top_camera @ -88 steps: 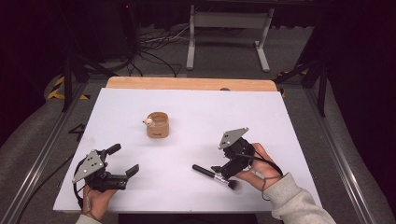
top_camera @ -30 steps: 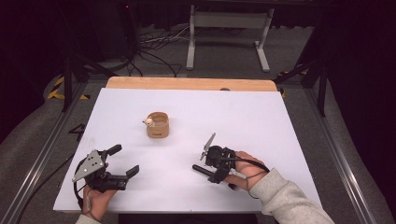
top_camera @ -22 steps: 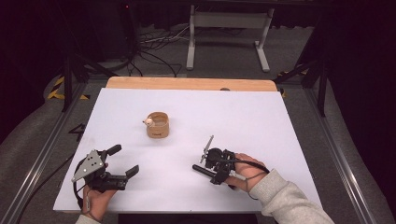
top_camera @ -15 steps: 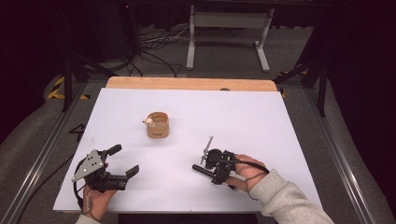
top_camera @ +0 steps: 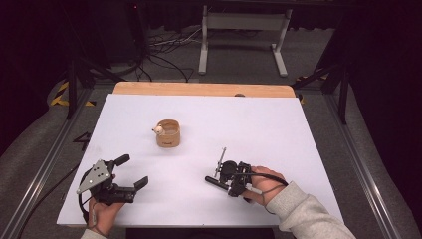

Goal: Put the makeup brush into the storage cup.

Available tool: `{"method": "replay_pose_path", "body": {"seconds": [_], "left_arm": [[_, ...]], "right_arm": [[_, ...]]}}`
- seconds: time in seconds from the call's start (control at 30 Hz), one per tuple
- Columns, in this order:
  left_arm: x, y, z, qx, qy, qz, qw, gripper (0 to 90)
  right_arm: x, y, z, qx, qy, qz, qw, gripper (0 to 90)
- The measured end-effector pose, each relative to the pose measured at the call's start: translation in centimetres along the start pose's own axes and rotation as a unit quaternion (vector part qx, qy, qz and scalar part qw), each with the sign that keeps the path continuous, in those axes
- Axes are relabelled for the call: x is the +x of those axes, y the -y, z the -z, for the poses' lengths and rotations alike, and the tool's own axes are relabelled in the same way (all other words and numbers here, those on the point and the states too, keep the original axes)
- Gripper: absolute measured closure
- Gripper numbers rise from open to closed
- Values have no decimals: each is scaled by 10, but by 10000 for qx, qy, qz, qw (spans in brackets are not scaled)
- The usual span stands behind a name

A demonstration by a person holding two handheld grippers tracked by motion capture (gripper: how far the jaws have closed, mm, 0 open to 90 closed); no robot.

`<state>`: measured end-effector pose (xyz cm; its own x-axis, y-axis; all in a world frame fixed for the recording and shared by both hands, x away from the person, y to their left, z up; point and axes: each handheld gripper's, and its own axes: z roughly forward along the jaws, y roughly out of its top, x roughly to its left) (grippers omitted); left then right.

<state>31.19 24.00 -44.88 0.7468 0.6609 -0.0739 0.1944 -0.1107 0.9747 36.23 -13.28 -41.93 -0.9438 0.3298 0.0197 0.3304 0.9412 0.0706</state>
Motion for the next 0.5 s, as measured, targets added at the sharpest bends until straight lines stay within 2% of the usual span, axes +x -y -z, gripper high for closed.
{"method": "replay_pose_path", "body": {"seconds": [0.07, 0.37, 0.5], "left_arm": [[0, 0, 0, -1, 3, -6, 10000, 1], [-1, -1, -1, 13, 41, 2, 10000, 2], [-1, -5, -3, 49, 201, 8, 9998, 1]], "right_arm": [[0, 0, 0, 13, 1, -66, 10000, 706], [0, -1, 2, 2, 51, -54, 10000, 715], [1, -1, 8, -48, 81, -40, 9999, 716]]}}
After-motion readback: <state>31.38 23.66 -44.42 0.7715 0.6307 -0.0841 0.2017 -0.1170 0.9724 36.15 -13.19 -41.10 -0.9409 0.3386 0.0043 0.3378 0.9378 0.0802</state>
